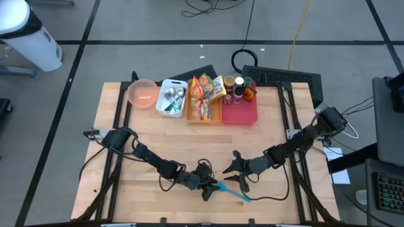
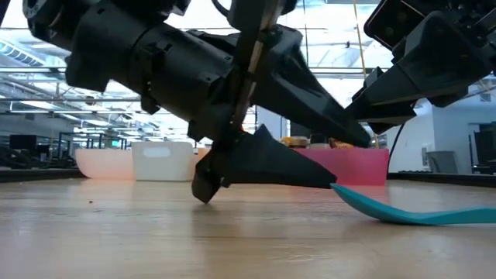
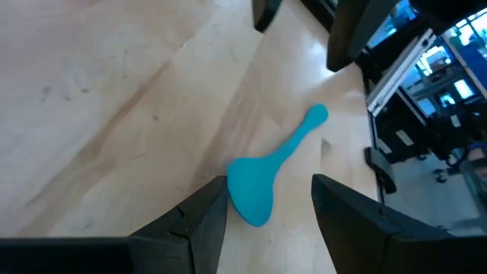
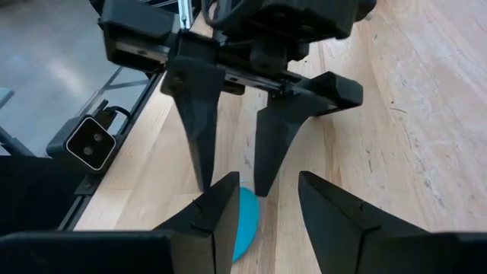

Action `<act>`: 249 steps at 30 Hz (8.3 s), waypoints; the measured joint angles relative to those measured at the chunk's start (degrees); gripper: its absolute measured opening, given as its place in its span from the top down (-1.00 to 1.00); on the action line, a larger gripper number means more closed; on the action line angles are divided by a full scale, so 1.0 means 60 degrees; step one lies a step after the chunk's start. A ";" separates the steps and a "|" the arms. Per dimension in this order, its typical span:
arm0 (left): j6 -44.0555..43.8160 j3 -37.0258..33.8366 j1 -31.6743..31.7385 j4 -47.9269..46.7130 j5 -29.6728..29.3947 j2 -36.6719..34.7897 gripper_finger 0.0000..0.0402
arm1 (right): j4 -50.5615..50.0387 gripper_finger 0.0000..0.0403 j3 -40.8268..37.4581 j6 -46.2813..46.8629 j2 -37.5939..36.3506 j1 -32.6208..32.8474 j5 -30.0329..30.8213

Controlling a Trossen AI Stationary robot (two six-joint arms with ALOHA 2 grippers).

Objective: Pick & Place Food Item
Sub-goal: Put the blue baby spoon into the white bin

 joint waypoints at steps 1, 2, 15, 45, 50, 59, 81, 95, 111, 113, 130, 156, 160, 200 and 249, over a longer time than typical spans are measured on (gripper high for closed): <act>-0.0006 0.0099 0.0010 -0.0115 0.0112 0.0011 0.02 | 0.0000 0.37 0.0000 0.0000 0.0000 0.0000 0.0004; -0.0010 0.0227 0.0010 -0.0384 0.0181 0.0021 0.02 | -0.0004 0.37 0.0000 0.0000 0.0000 0.0000 0.0002; 0.0008 0.1996 -0.0056 -0.4156 -0.0088 0.0080 0.02 | -0.0011 0.37 0.0000 0.0000 0.0000 -0.0007 0.0011; -0.0312 0.2007 0.0006 -0.3370 -0.0461 0.0428 0.16 | 0.0058 0.37 -0.0004 0.0000 0.0000 -0.0025 0.0011; -0.0260 0.2004 0.0024 -0.3410 -0.0653 0.0452 0.48 | 0.0058 0.37 -0.0004 0.0000 0.0000 -0.0024 0.0011; 0.0358 0.2000 0.0086 -0.3260 -0.0744 0.0469 0.95 | 0.0058 0.37 -0.0004 0.0000 0.0000 -0.0025 0.0008; 0.2252 0.2000 0.0116 -0.5072 -0.0913 -0.0743 0.97 | 0.0822 0.37 -0.0004 -0.0365 0.0004 -0.0025 -0.0022; 0.2520 0.2000 0.0103 -0.7243 -0.2696 -0.1981 0.97 | 0.1205 0.37 0.0437 -0.1117 0.0004 -0.0552 0.1472; 0.3259 0.2000 0.1048 -0.7628 -0.2766 -0.1985 0.98 | 0.0022 0.37 0.0667 -0.1319 0.0004 -0.1917 0.1147; 0.3331 0.2000 0.1101 -0.7619 -0.2765 -0.1986 0.98 | -0.0187 0.37 0.0667 -0.1330 0.0004 -0.1994 0.1140; 0.3385 0.2000 0.1025 -0.7687 -0.3087 -0.2323 0.97 | -0.0434 0.37 0.0659 -0.0984 0.0007 -0.2127 -0.0047; 0.3344 0.2004 0.0992 -0.7496 -0.2495 -0.2456 0.78 | -0.0421 0.98 0.0659 -0.1266 0.0007 -0.2127 0.0009; 0.3980 0.2004 0.1213 -0.7393 -0.1922 -0.2456 0.77 | -0.0476 0.99 0.0641 -0.1293 0.0007 -0.2121 0.0140; 0.6625 0.2007 0.4722 -0.8987 0.3468 -0.6419 -0.30 | -0.3513 1.00 0.0652 -0.3310 -0.3435 -0.2993 0.3453; 0.9728 -0.2430 0.4483 -0.0860 -0.0970 -0.6583 -0.31 | 0.6232 1.00 0.0455 -0.1993 -0.0562 -0.7808 -0.5858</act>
